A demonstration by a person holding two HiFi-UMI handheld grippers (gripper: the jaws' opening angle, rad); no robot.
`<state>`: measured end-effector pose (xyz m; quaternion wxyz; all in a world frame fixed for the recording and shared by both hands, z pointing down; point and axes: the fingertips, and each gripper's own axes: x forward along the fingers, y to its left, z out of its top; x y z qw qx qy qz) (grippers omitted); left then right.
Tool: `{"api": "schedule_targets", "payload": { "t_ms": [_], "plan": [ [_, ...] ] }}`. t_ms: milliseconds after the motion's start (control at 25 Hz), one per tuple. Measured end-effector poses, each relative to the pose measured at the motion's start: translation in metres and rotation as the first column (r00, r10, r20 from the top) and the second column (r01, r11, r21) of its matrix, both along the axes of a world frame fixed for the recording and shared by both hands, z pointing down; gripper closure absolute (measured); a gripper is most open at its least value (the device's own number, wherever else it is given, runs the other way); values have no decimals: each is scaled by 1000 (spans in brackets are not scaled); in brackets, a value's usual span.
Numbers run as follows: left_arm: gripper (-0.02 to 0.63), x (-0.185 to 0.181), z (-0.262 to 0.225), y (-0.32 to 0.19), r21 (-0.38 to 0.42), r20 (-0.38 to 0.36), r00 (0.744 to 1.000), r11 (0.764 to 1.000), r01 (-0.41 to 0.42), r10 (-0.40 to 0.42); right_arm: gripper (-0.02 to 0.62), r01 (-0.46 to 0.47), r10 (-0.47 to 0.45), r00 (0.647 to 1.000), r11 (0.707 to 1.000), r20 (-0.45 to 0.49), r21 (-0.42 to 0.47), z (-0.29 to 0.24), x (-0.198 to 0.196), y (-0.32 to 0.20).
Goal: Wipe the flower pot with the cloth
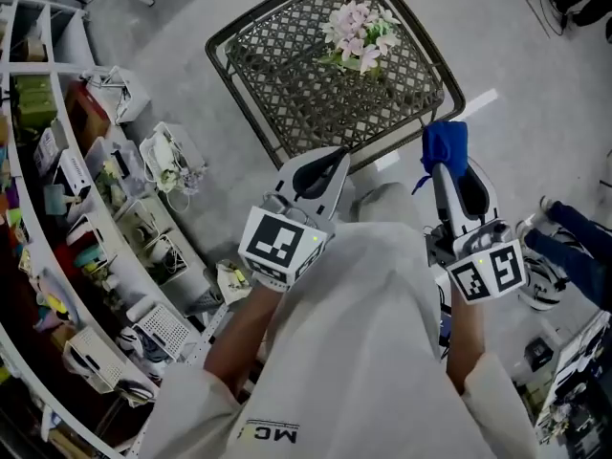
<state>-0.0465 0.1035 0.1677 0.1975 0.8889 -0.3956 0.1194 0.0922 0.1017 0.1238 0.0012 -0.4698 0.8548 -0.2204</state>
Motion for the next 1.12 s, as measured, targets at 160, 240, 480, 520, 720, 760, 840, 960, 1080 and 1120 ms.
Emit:
{"api": "schedule_targets", "payload": {
  "t_ms": [160, 240, 480, 520, 720, 760, 840, 960, 1080, 1120],
  "plan": [
    [583, 1, 16, -24, -42, 3, 1000, 999, -2, 2, 483, 9, -9, 1000, 999, 14, -38, 11, -6, -18],
    [583, 0, 25, -42, -55, 16, 1000, 998, 0, 1, 483, 18, -17, 1000, 999, 17, -43, 18, -8, -34],
    [583, 5, 58, -69, -92, 50, 999, 996, 3, 2, 483, 92, -93, 995, 994, -21, -59, 51, -11, -57],
    [583, 5, 63, -70, -98, 54, 999, 995, 5, 0, 483, 98, -99, 995, 993, -17, -64, 56, -12, -58],
    [583, 1, 86, -79, -117, 37, 998, 992, 50, -46, 478, 111, -113, 993, 991, -32, -70, 77, -13, -65],
    [583, 1, 93, -83, -119, 39, 998, 991, 59, -54, 476, 111, -114, 993, 991, -39, -70, 85, -13, -68],
    [583, 2, 109, -93, -118, 52, 996, 990, 76, -70, 474, 114, -118, 992, 991, -50, -77, 103, -11, -74],
    [583, 5, 134, -105, -115, 77, 993, 989, 95, -86, 474, 114, -119, 992, 989, -50, -95, 126, -8, -76],
    [583, 8, 154, -114, -130, 79, 991, 985, 115, -106, 474, 115, -121, 992, 987, -45, -111, 144, -10, -72],
    [583, 10, 161, -118, -133, 83, 990, 984, 121, -111, 474, 116, -121, 992, 987, -43, -115, 150, -10, -73]
  ]
}}
